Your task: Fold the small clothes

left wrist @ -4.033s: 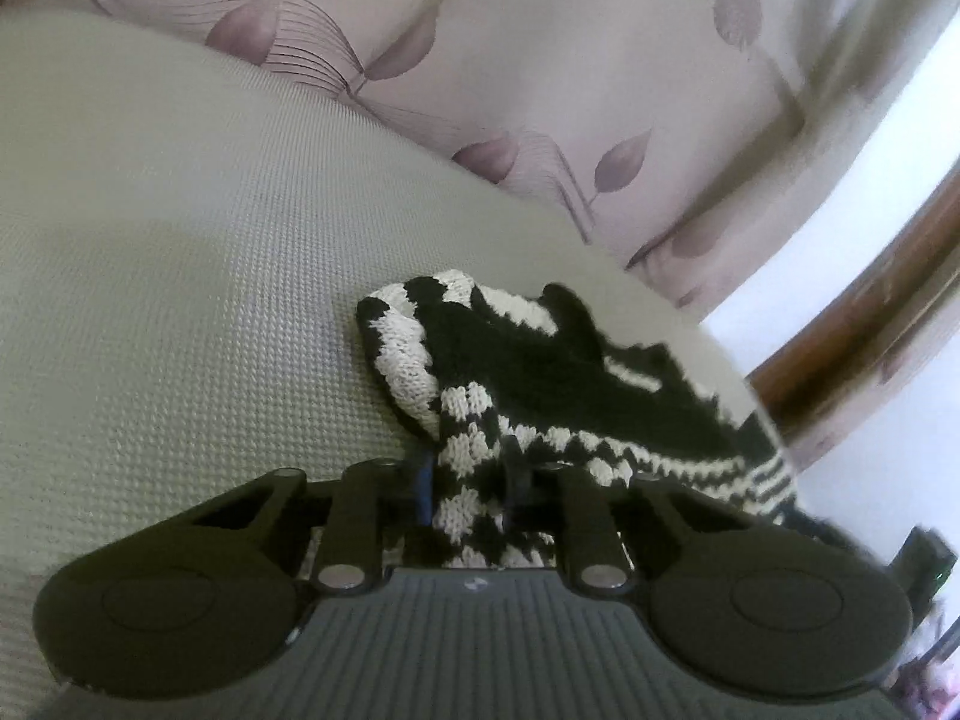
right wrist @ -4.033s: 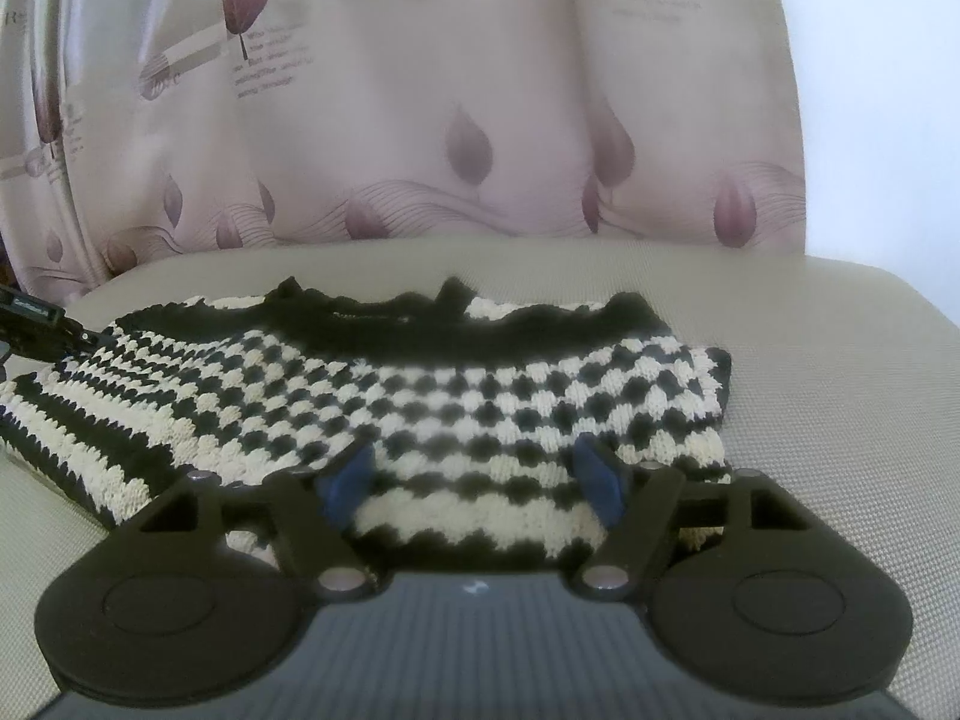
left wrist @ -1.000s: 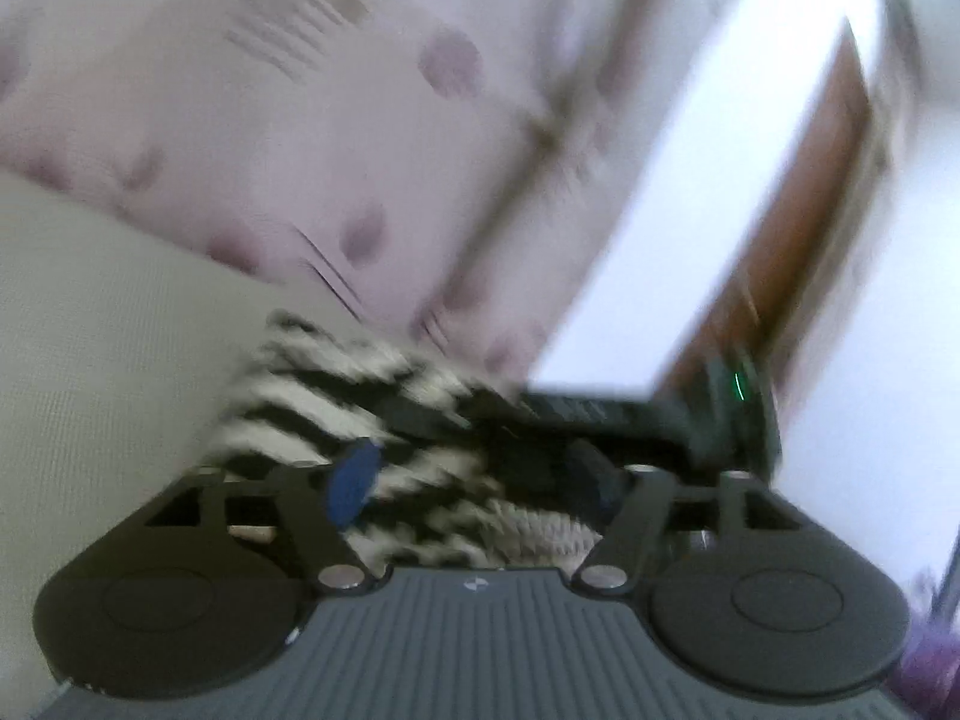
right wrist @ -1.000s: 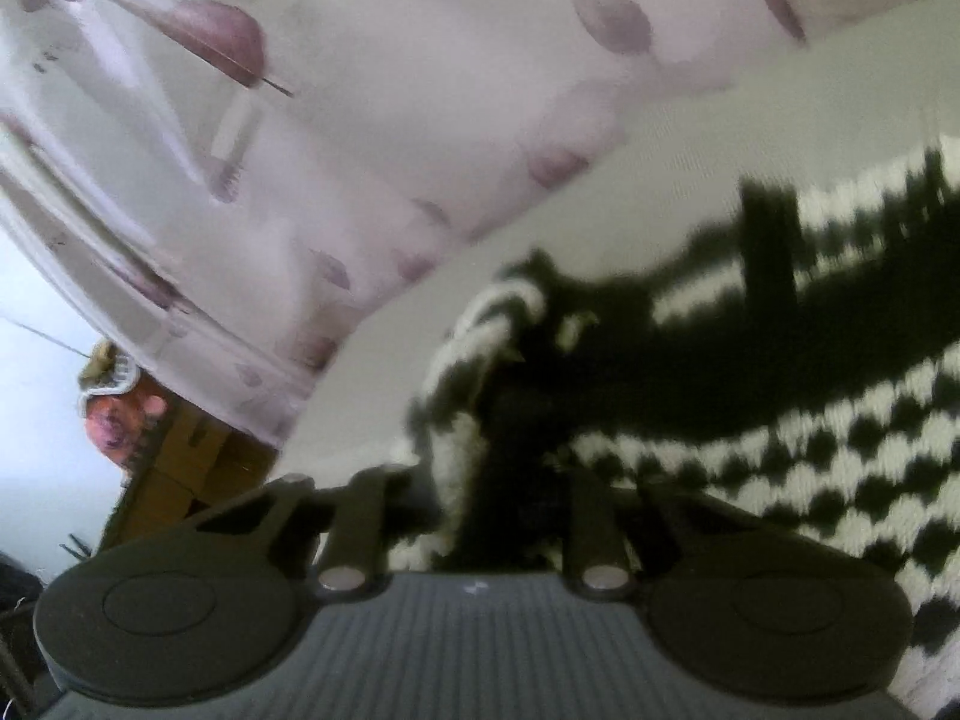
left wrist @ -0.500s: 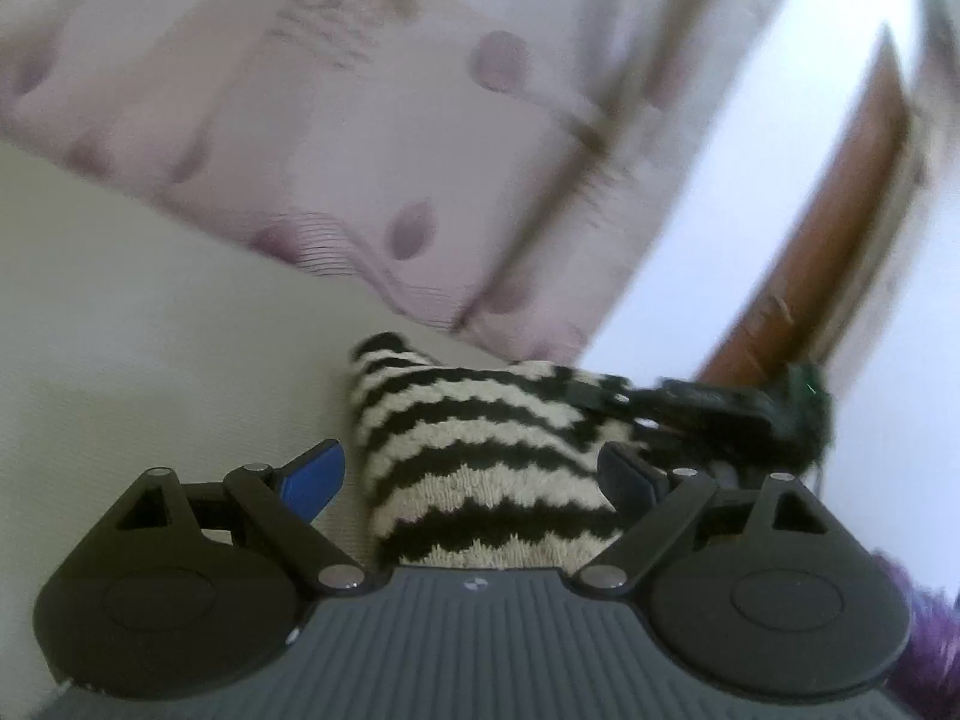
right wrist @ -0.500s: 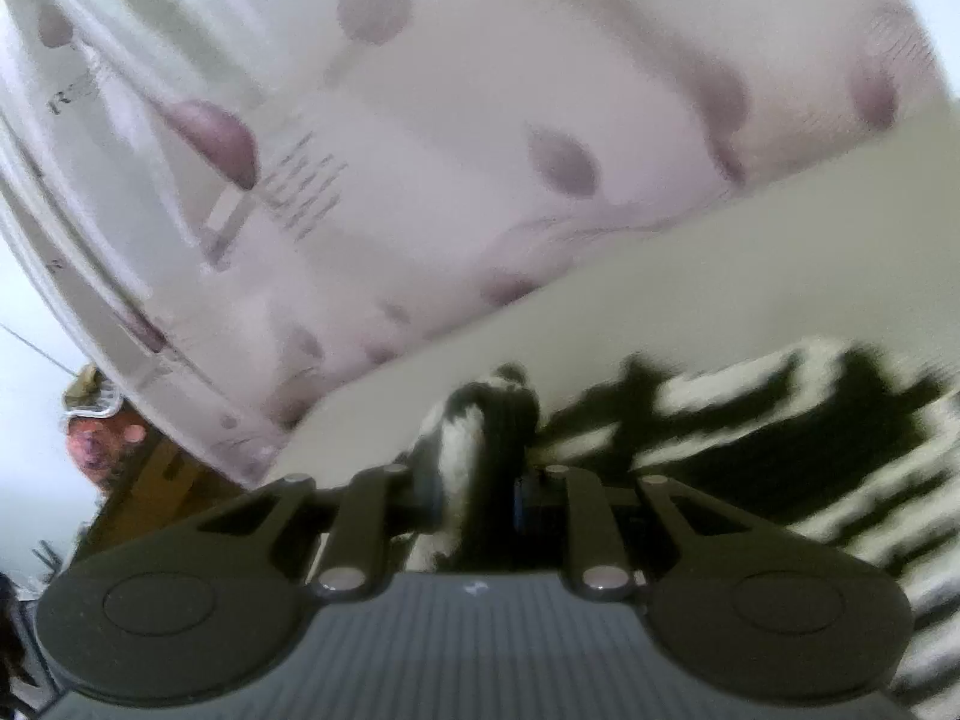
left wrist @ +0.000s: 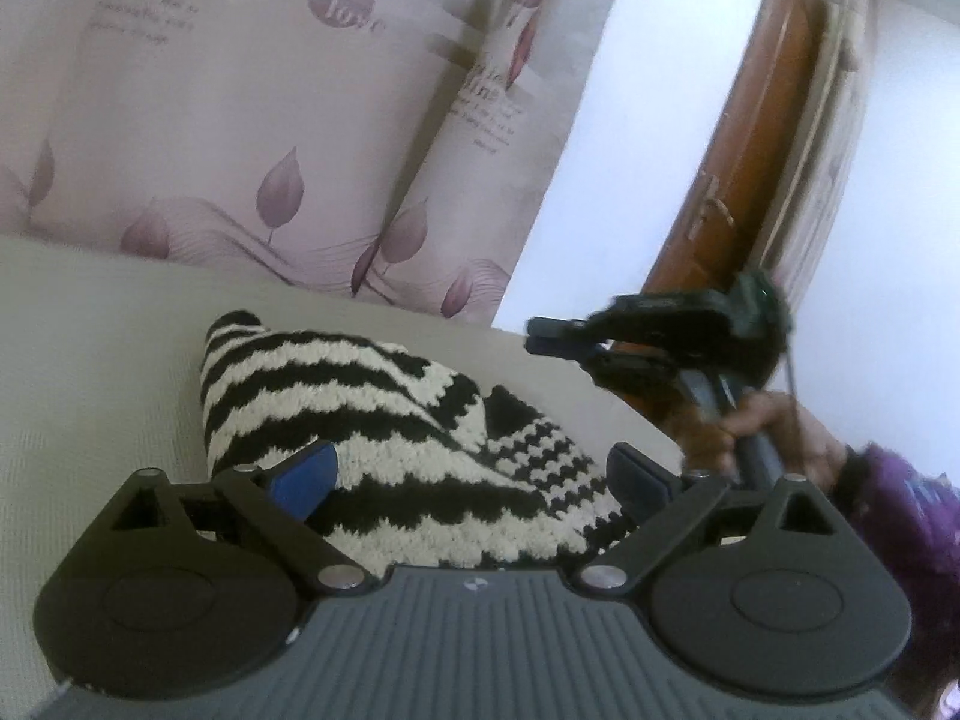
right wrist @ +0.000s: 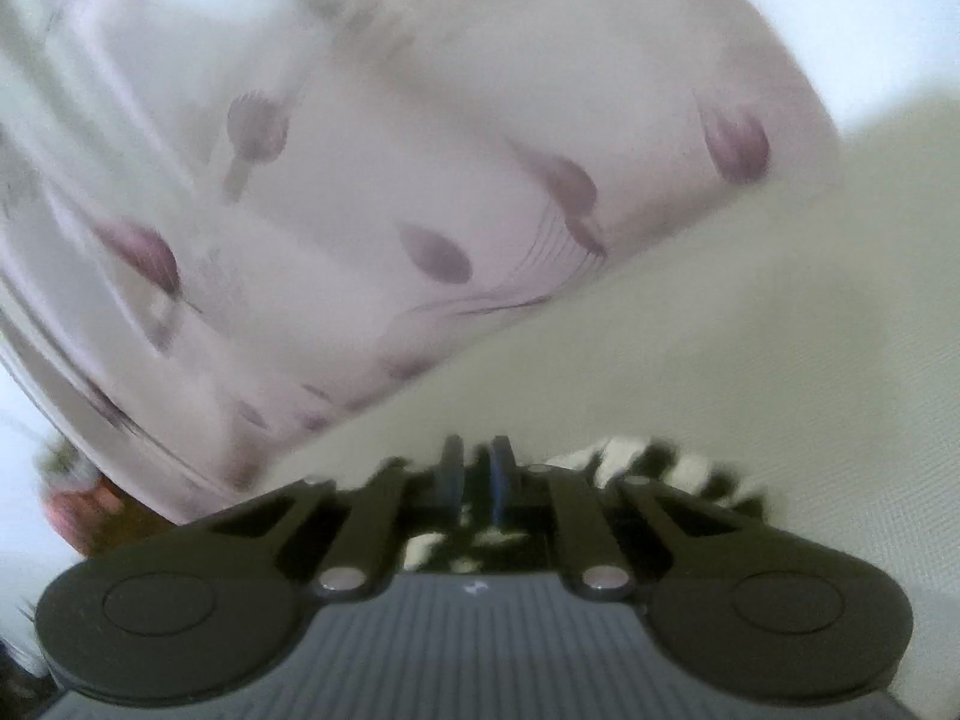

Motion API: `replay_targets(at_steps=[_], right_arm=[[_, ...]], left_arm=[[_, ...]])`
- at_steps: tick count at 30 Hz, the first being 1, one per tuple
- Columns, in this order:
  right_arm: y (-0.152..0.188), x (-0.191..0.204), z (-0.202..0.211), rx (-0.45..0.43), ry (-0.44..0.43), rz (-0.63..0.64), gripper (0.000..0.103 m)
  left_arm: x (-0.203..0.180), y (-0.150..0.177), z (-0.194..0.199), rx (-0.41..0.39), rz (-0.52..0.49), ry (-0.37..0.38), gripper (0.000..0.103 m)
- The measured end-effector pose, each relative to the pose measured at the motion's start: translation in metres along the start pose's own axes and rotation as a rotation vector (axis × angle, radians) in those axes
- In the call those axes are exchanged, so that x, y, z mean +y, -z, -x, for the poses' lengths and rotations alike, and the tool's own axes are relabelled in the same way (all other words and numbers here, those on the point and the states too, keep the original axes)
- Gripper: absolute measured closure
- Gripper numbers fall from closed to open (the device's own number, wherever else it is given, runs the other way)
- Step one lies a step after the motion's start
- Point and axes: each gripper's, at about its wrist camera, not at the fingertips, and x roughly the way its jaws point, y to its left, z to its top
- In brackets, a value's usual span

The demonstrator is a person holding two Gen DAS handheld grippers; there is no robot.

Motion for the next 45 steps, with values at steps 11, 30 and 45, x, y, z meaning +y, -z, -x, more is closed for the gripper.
replay_targets(at_steps=[11,30,45], right_arm=[[0.059,0.017,-0.04,0.082,0.043,0.034,0.03],[0.01,0.047,-0.003,0.034,0.217,0.416,0.087],[0.013,-0.006,0.002,0.059,0.236,0.321,0.08]], left_arm=[[0.011,0.002,0.013,-0.022,0.082,-0.016,0.004],[0.002,-0.019,0.009,-0.07,0.096,-0.003,0.001],[-0.038,-0.013,-0.035,-0.023,-0.11,0.065,0.014]])
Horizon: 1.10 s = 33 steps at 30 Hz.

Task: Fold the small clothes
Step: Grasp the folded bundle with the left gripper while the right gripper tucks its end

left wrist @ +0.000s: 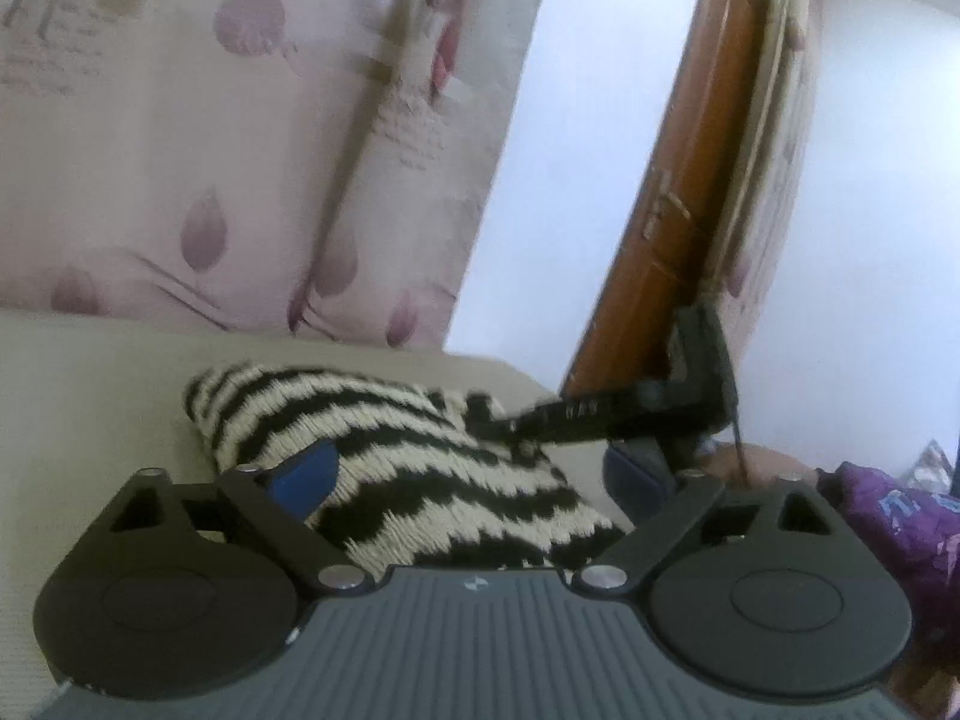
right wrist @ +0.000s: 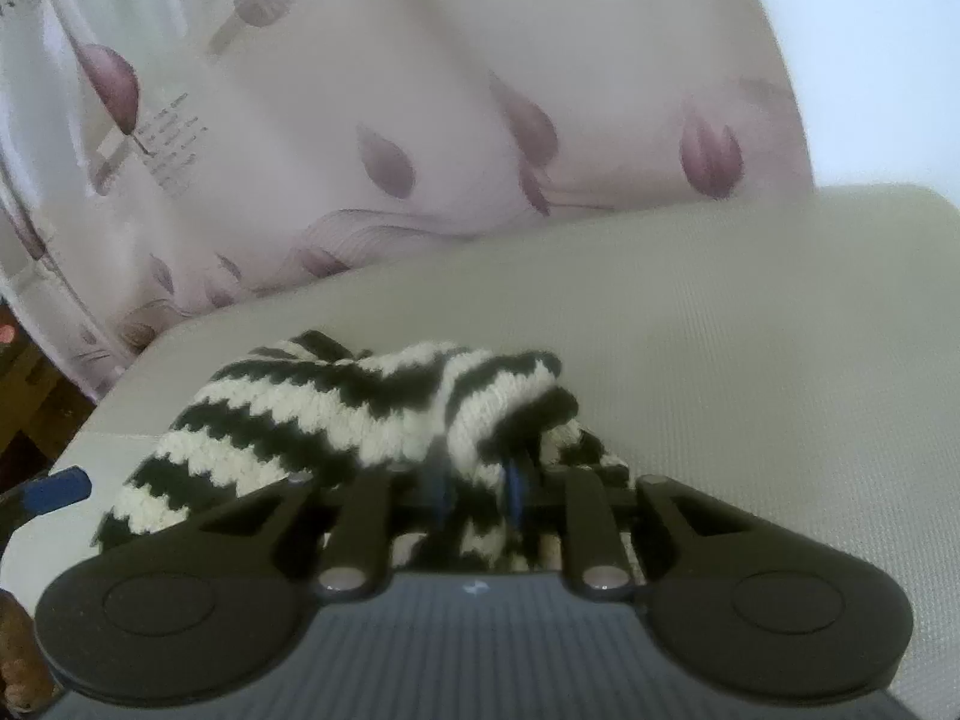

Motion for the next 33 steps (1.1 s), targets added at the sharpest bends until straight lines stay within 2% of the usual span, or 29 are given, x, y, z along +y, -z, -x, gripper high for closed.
replay_targets(at_steps=[2,4,7,9,12,14,15,16,17,20,22,25,28,31,33], right_arm=[[0.008,-0.011,0.02,-0.086,-0.025,-0.096,0.077],[0.02,-0.014,0.047,-0.166,-0.062,-0.116,0.076],[0.043,-0.006,0.078,-0.167,-0.193,-0.087,0.076],[0.06,0.006,0.084,-0.105,-0.233,-0.038,0.075],[0.085,0.021,0.078,-0.022,-0.166,0.052,0.069],[0.096,0.022,0.068,0.024,-0.112,0.063,0.069],[0.102,0.021,0.068,0.017,-0.118,0.056,0.071],[0.105,0.021,0.072,0.001,-0.13,0.053,0.084],[0.108,0.022,0.077,-0.017,-0.128,0.063,0.087],[0.109,0.017,0.099,-0.092,-0.119,0.054,0.089],[0.104,0.012,0.107,-0.108,-0.111,0.05,0.09],[0.118,-0.006,0.097,-0.051,-0.095,-0.006,0.09],[0.125,-0.017,0.089,-0.05,-0.135,-0.054,0.09],[0.123,-0.018,0.087,-0.06,-0.131,-0.054,0.09],[0.124,-0.018,0.085,-0.06,-0.134,-0.061,0.09]], left_arm=[[0.0,0.006,-0.005,0.021,0.008,-0.004,0.015],[0.003,0.01,-0.005,0.02,0.02,0.01,0.014],[0.008,0.012,-0.009,0.04,0.044,0.014,0.014],[0.01,0.013,-0.012,0.05,0.056,0.011,0.013],[0.011,0.015,-0.014,0.052,0.073,0.017,0.009],[0.01,0.016,-0.015,0.046,0.077,0.018,0.006],[0.009,0.016,-0.015,0.045,0.074,0.015,0.006],[0.009,0.016,-0.015,0.044,0.071,0.008,0.006],[0.009,0.016,-0.015,0.046,0.071,0.003,0.006],[0.01,0.013,-0.01,0.054,0.088,0.002,0.006],[0.01,0.012,-0.006,0.059,0.1,0.007,0.006],[0.01,0.015,-0.004,0.07,0.111,-0.001,0.006],[0.01,0.018,0.0,0.058,0.108,-0.035,0.013],[0.004,0.012,0.006,0.008,0.082,-0.062,0.026],[-0.006,0.008,0.007,0.008,0.017,-0.087,0.049]])
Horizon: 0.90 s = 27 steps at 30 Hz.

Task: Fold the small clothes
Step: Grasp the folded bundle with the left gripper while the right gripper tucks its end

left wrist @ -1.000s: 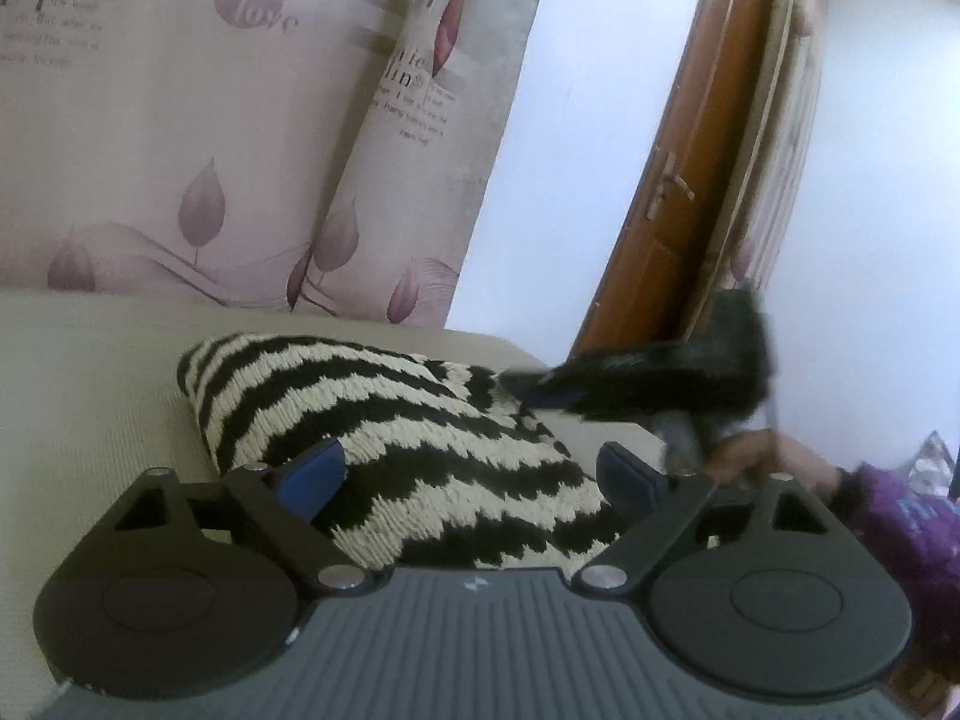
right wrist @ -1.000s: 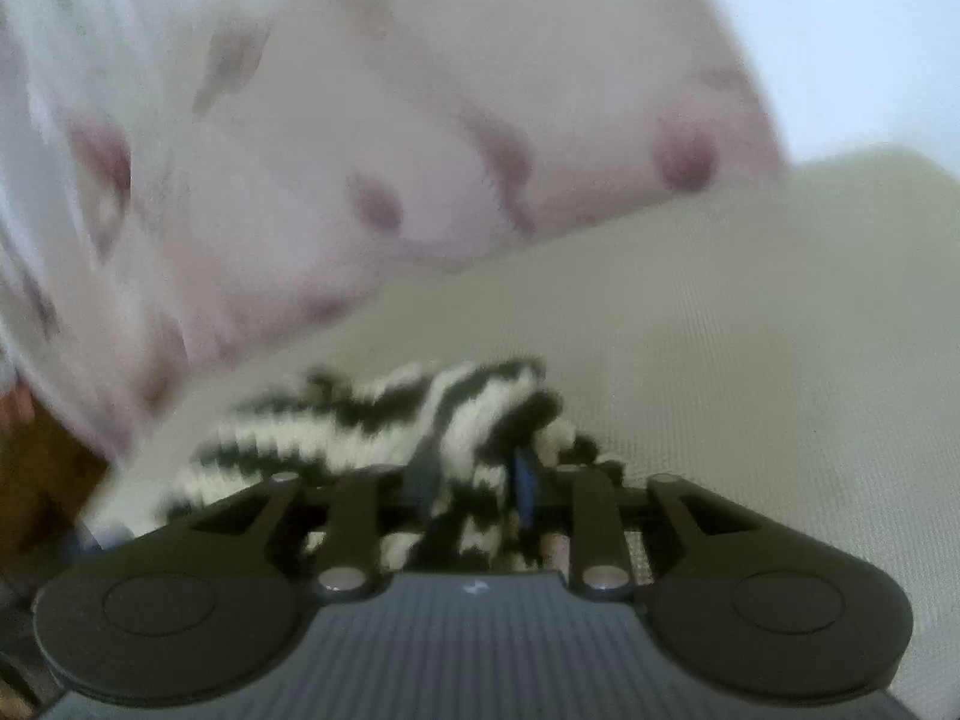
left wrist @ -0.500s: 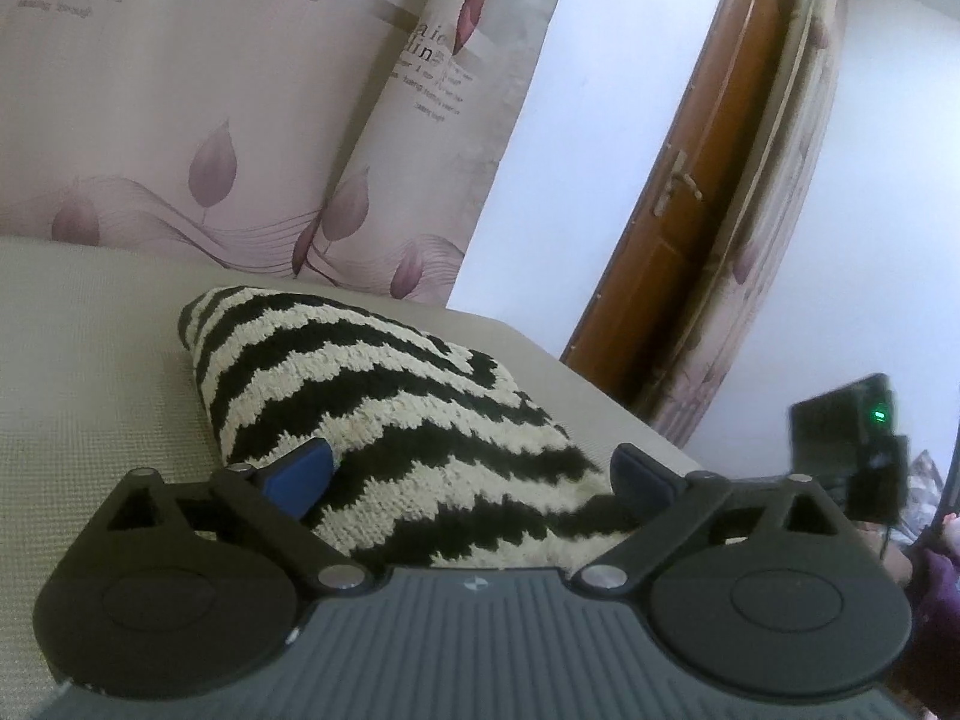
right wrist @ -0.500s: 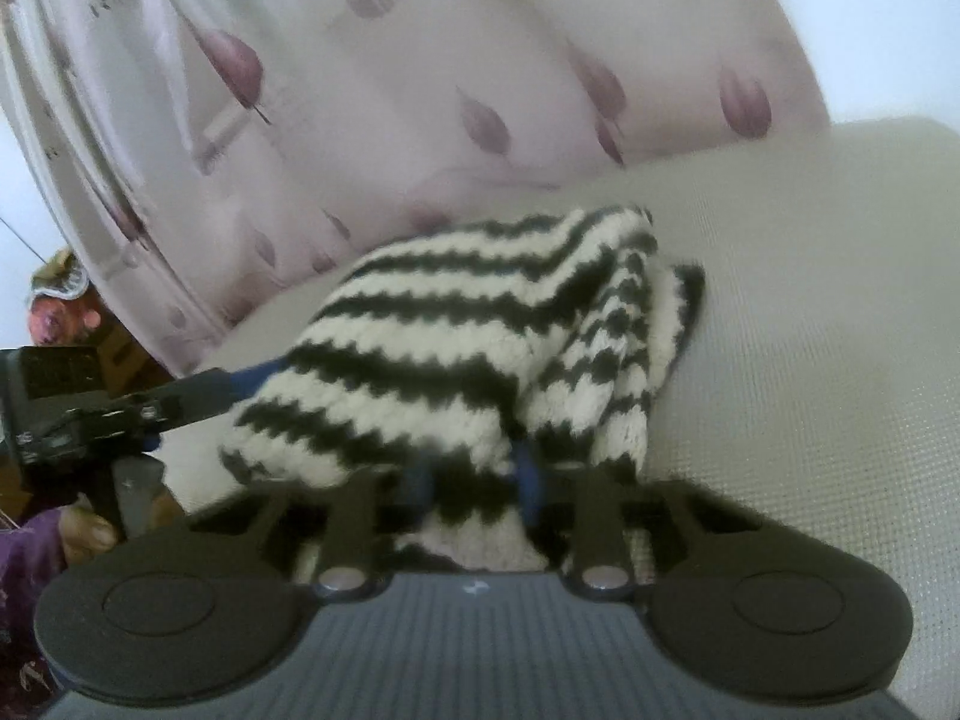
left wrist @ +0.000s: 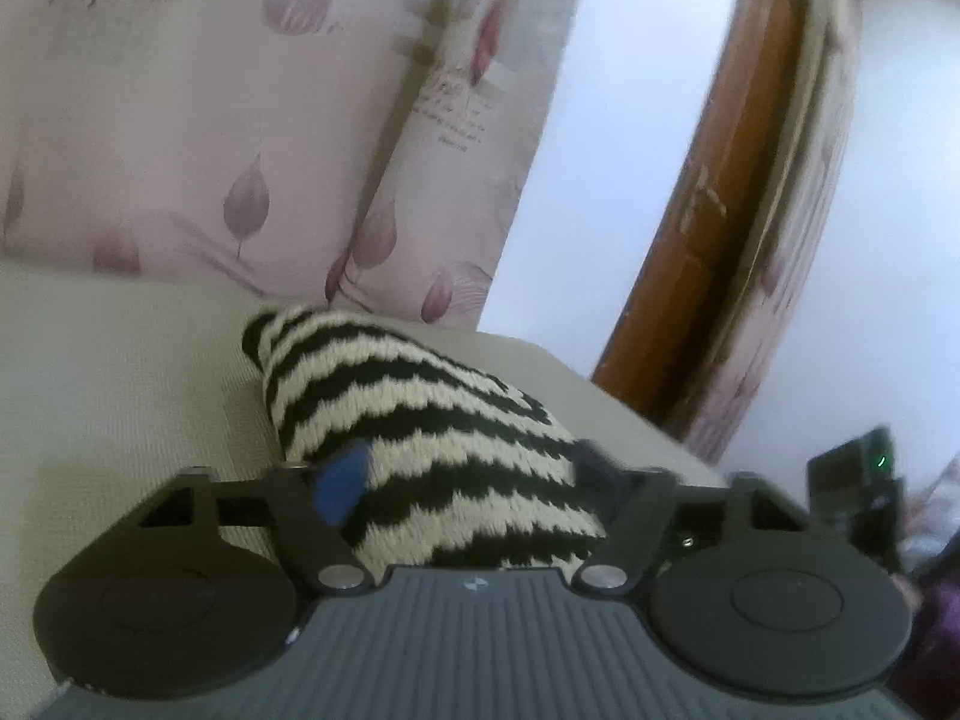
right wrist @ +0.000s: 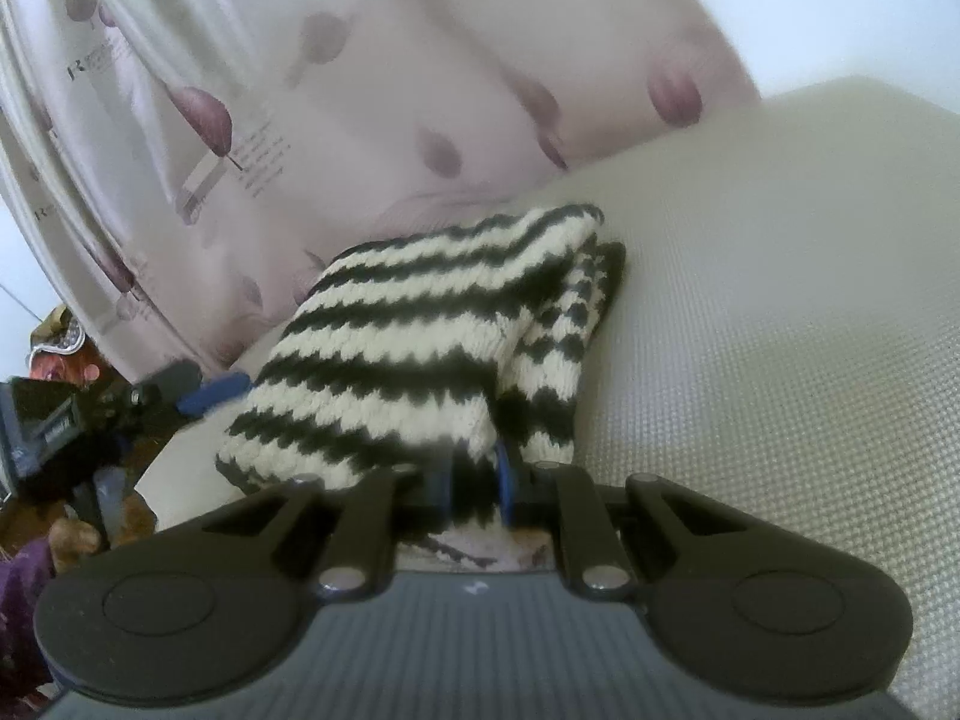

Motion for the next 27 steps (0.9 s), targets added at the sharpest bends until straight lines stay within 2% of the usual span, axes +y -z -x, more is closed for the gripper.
replay_targets(at_steps=[4,7,9,11,13,14,16,18,20,23,25,27], right_arm=[[0.003,-0.005,0.002,-0.002,-0.021,-0.033,0.09],[0.003,-0.008,0.003,-0.005,-0.031,-0.056,0.089],[0.003,-0.006,0.002,-0.004,-0.021,-0.038,0.089],[0.003,-0.004,0.002,0.001,-0.015,-0.028,0.089],[0.003,-0.005,0.002,0.003,-0.014,-0.037,0.089],[0.002,-0.006,0.002,0.004,-0.015,-0.044,0.089],[0.002,-0.007,0.003,0.007,-0.016,-0.046,0.089],[-0.001,-0.004,0.006,0.005,-0.012,-0.045,0.087],[-0.009,0.002,0.017,-0.041,0.005,-0.045,0.082],[-0.035,0.031,0.029,-0.141,0.025,0.079,0.082],[-0.057,0.054,0.021,-0.152,-0.023,0.148,0.082],[-0.079,0.079,-0.004,-0.117,-0.076,0.215,0.082]], left_arm=[[-0.022,-0.004,-0.007,0.0,-0.068,0.053,0.052],[-0.03,0.003,-0.021,0.044,-0.076,0.046,0.055],[-0.023,0.014,-0.03,0.098,-0.028,0.019,0.072],[-0.01,0.026,-0.031,0.128,0.048,0.001,0.077],[0.006,0.035,-0.034,0.152,0.154,0.012,0.088],[0.014,0.038,-0.035,0.152,0.201,0.029,0.089],[0.019,0.038,-0.035,0.151,0.231,0.043,0.09],[0.016,0.035,-0.036,0.161,0.205,0.036,0.09],[0.018,0.037,-0.036,0.157,0.214,0.045,0.09],[0.018,0.038,-0.035,0.147,0.213,0.051,0.09],[0.016,0.038,-0.033,0.14,0.206,0.048,0.09],[0.015,0.039,-0.03,0.135,0.205,0.047,0.09]])
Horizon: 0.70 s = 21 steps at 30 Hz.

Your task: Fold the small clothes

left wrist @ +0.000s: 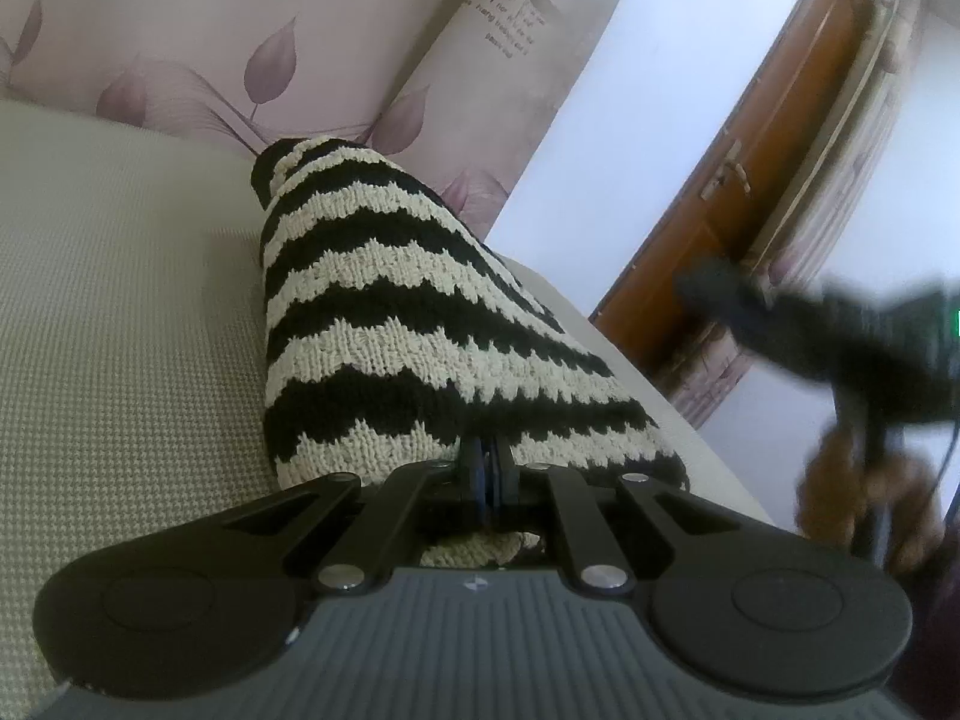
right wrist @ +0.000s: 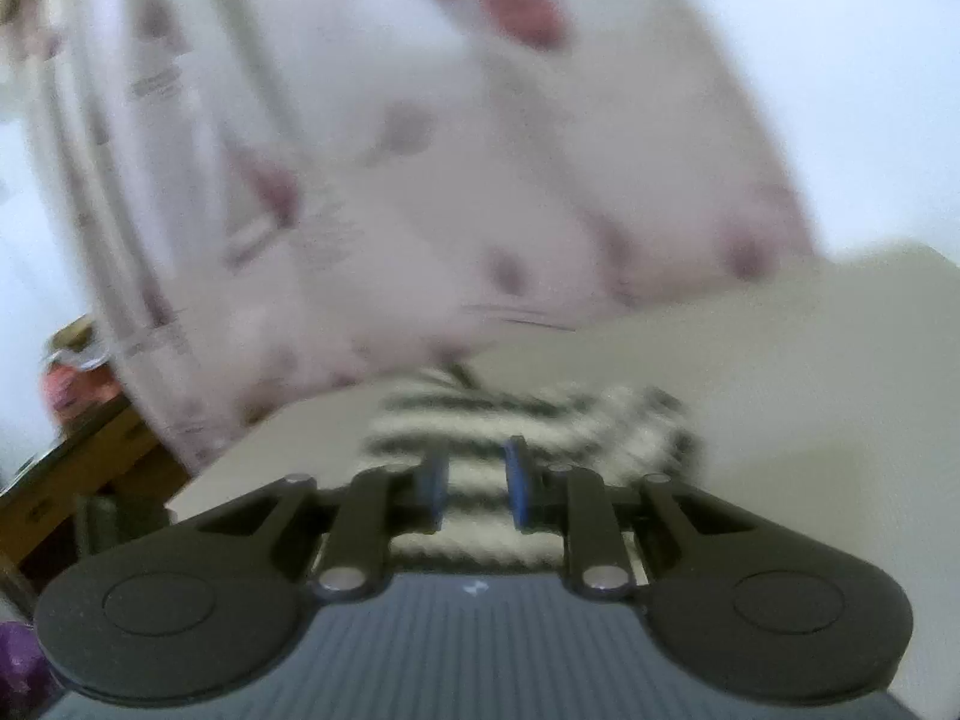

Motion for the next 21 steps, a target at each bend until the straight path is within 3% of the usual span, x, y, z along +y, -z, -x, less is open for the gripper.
replay_targets(at_steps=[3,7,10,16,21], right_arm=[[-0.025,0.029,-0.061,0.077,-0.061,0.154,0.082],[-0.037,0.04,-0.134,0.177,-0.069,0.215,0.084],[-0.011,0.03,-0.194,0.38,0.006,0.241,0.085],[-0.002,0.01,-0.202,0.346,-0.037,0.136,0.085],[-0.017,0.006,-0.166,0.244,-0.086,0.053,0.082]], left_arm=[[0.0,0.002,0.003,-0.01,0.004,0.003,0.09],[0.0,0.003,0.005,-0.013,0.008,0.008,0.09],[0.001,0.003,0.007,-0.025,0.019,0.01,0.09],[0.003,0.005,0.01,-0.028,0.05,0.028,0.09],[0.001,0.004,0.01,-0.024,0.046,0.028,0.09]])
